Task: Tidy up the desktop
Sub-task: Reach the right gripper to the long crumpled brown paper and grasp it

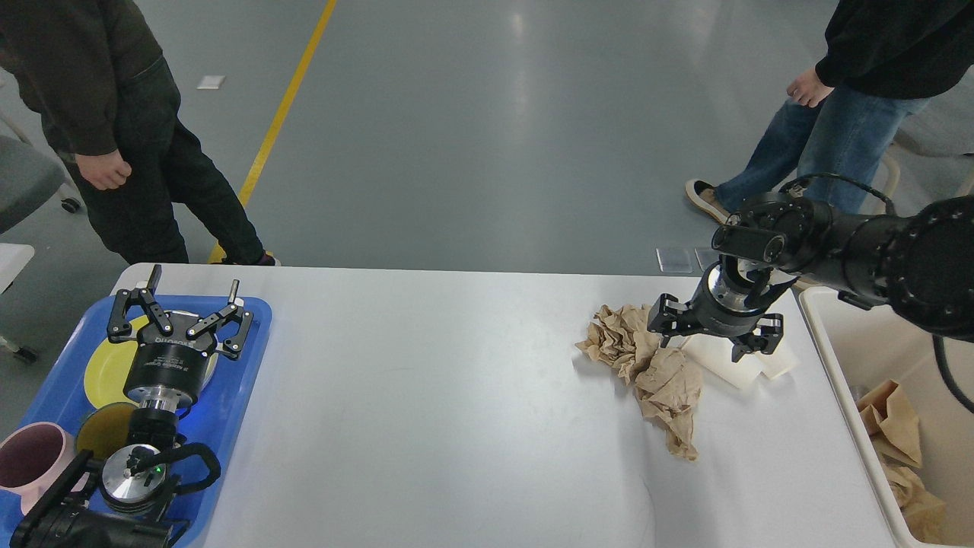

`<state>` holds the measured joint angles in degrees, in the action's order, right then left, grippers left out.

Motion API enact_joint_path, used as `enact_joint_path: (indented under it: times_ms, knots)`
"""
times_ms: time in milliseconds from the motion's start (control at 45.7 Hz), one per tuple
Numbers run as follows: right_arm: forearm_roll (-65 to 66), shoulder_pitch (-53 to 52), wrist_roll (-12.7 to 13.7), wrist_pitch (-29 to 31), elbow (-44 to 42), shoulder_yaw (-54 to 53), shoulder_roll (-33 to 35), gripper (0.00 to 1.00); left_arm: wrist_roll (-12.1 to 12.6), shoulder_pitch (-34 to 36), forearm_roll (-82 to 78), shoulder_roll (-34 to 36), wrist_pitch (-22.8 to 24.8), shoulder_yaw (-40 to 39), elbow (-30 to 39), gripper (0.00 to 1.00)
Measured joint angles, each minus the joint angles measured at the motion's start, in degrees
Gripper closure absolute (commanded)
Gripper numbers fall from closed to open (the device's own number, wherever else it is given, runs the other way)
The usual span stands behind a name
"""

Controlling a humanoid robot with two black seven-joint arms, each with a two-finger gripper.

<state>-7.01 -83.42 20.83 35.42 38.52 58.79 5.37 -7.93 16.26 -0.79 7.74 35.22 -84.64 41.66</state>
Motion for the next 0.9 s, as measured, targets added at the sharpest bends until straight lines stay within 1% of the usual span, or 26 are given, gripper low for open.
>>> enact_joint_path:
  times_ms: [131,241,481,809,897]
  knots:
    - [0.00,7.10,0.00,-1.02,-8.65,-1.26,-3.68,0.00,0.00,0.00,0.00,0.00,0.00,0.00,0.00,0.04]
    - [0.05,12.17,0.00,-3.87,-13.42,-1.47,-5.77,0.00,0.00,0.00,0.00,0.00,0.00,0.00,0.00,0.04]
    - [0.38,17.68,0.00,-12.70,-15.02,-1.49,-6.13,0.00,0.00,0.00,0.00,0.00,0.00,0.00,0.00,0.04]
    - [0.60,20.62,-0.07,-18.71,-15.02,-2.73,-6.04,0.00,0.00,0.00,0.00,0.00,0.00,0.00,0.00,0.04]
    - [0.29,21.35,-0.09,-21.30,-14.91,-4.06,-6.17,0.13,0.00,0.00,0.00,0.00,0.01,0.00,0.00,0.04]
